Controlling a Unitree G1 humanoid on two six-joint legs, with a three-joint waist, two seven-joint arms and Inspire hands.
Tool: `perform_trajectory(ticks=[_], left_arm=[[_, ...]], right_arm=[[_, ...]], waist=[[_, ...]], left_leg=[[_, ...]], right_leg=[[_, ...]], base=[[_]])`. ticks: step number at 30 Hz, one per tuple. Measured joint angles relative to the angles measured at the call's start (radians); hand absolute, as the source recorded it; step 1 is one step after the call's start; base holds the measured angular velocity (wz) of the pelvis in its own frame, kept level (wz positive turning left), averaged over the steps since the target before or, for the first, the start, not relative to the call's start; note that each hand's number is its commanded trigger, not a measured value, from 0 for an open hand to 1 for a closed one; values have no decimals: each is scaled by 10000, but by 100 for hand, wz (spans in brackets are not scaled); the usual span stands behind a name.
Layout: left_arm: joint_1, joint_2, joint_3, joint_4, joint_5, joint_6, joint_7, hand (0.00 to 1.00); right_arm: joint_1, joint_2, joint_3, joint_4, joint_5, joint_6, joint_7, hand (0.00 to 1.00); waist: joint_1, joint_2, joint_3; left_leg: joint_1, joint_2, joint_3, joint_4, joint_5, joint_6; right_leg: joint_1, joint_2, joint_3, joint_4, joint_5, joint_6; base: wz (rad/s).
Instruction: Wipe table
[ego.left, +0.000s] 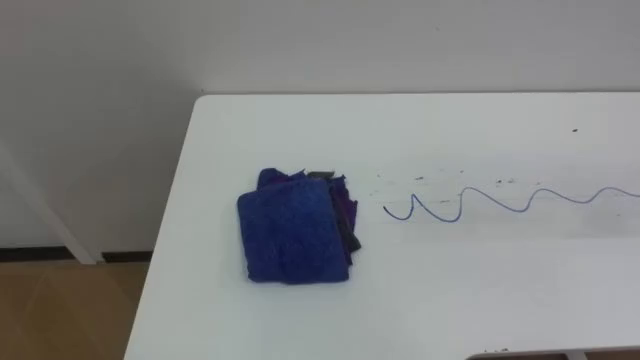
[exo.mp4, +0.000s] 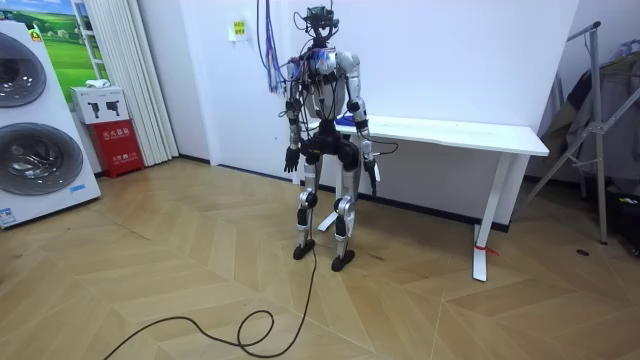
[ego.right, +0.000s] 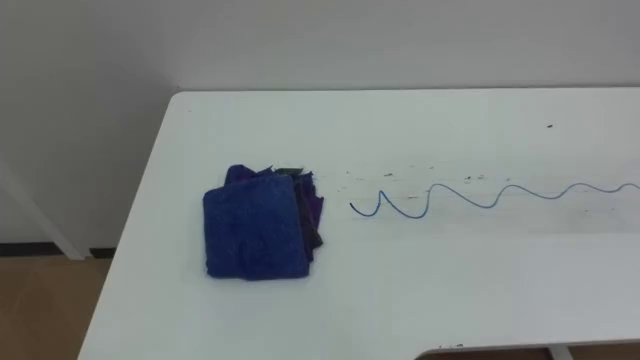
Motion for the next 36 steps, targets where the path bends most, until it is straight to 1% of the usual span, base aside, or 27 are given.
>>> perform_trajectory(ticks=[12,15,18,19,21,22,23,24,25,26,27,29,30,32,33,34,35,36], left_arm=[[-37,8,-2,-1,-4,-42,-175,0],[-54,8,17,93,-12,-54,-167,0],[38,4,17,114,-43,-29,-168,0],[88,6,39,114,-203,21,-168,0],[148,3,159,100,-222,75,-186,0],[173,-1,351,97,-208,136,-226,0],[186,-19,664,91,-177,157,-241,0],[186,-17,823,92,-177,162,-242,0],[257,-9,1157,84,-199,175,-233,0],[378,13,1449,-42,-215,208,-224,0],[472,23,1586,-130,-213,209,-219,0],[604,34,2403,-449,-222,197,-140,0],[604,48,2559,-504,-219,190,-82,0],[621,219,2705,-540,-226,95,145,0],[648,279,2707,-536,-226,56,159,0],[605,362,2803,-548,-235,-66,241,0],[549,435,2842,-565,-362,-143,320,0],[505,472,2843,-568,-385,-180,337,0]], right_arm=[[-68,-28,1,-97,29,-45,121,0],[-94,-26,0,-54,331,-41,123,0],[-87,-27,-18,71,1250,-6,99,0],[-97,-23,-88,288,1855,0,72,0],[40,-15,-442,474,2734,73,-8,0],[77,-12,-794,660,3453,92,-163,0],[166,-17,-1347,774,4176,107,-370,0],[238,-25,-1693,802,4606,107,-475,0],[355,-65,-2421,905,5566,113,-697,0],[449,-111,-3172,1029,6616,117,-927,0],[517,-125,-3589,1042,7148,121,-1064,0],[777,-232,-5376,976,8987,125,-1590,0],[807,-284,-5719,965,9293,121,-1768,0],[841,-596,-6601,797,10210,119,-2603,0],[841,-697,-6741,694,10360,116,-2817,0],[825,-824,-7067,296,10364,104,-3228,0],[716,-939,-7196,-227,10292,50,-3678,0],[630,-993,-7220,-534,10140,26,-3913,0]], waist=[[29,-4,2],[44,-13,-3],[26,-34,-14],[18,-52,-23],[11,-95,-30],[9,-118,-24],[-24,-137,-20],[-37,-144,-19],[-140,-157,-21],[-418,-177,-19],[-543,-185,-16],[-892,-204,-18],[-933,-200,-20],[-1114,-252,-37],[-1149,-258,-39],[-1184,-317,-48],[-1171,-334,-30],[-1168,-378,-49]], left_leg=[[-39,-1,14,-1,0,0],[-37,-1,14,-3,0,0],[-29,-1,30,-5,0,0],[-22,-4,18,-3,0,0],[-17,-9,1,-1,0,0],[-11,-7,5,-2,0,0],[-11,-6,8,-3,0,0],[-11,-6,8,-4,0,0],[-5,-8,-20,-1,0,0],[18,-19,-91,5,0,0],[26,-21,-119,7,0,0],[-13,-14,-138,-1,0,0],[-27,-9,-134,-2,0,0],[-25,-1,-10,-22,0,0],[-19,1,14,-23,-1,0],[-23,-2,59,-39,-1,0],[-50,-3,120,-42,0,0],[-66,-3,153,-43,0,1]], right_leg=[[-66,-3,16,0,-3,4],[-61,-3,2,1,-3,4],[-62,0,39,-3,-4,5],[-44,-5,26,-11,-6,6],[-25,-13,-10,-21,-11,12],[-17,-11,-9,-24,-11,11],[-10,-11,-12,-25,-11,11],[-8,-11,-13,-23,-11,11],[30,-17,-42,-31,-11,12],[100,-29,-87,-51,-25,19],[131,-32,-149,-79,-28,20],[85,-25,-150,-157,-37,10],[50,-19,-136,-124,-40,5],[-83,-12,-26,44,-74,-10],[-89,-13,-20,51,-74,-9],[-140,-14,17,109,-74,-8],[-241,-3,96,192,-74,-7],[-286,7,149,211,-69,-5]], base=[[0],[0],[-1],[0],[4],[0],[0],[3],[11],[15],[13],[3],[-10],[-18],[-13],[-14],[-16],[-23]])
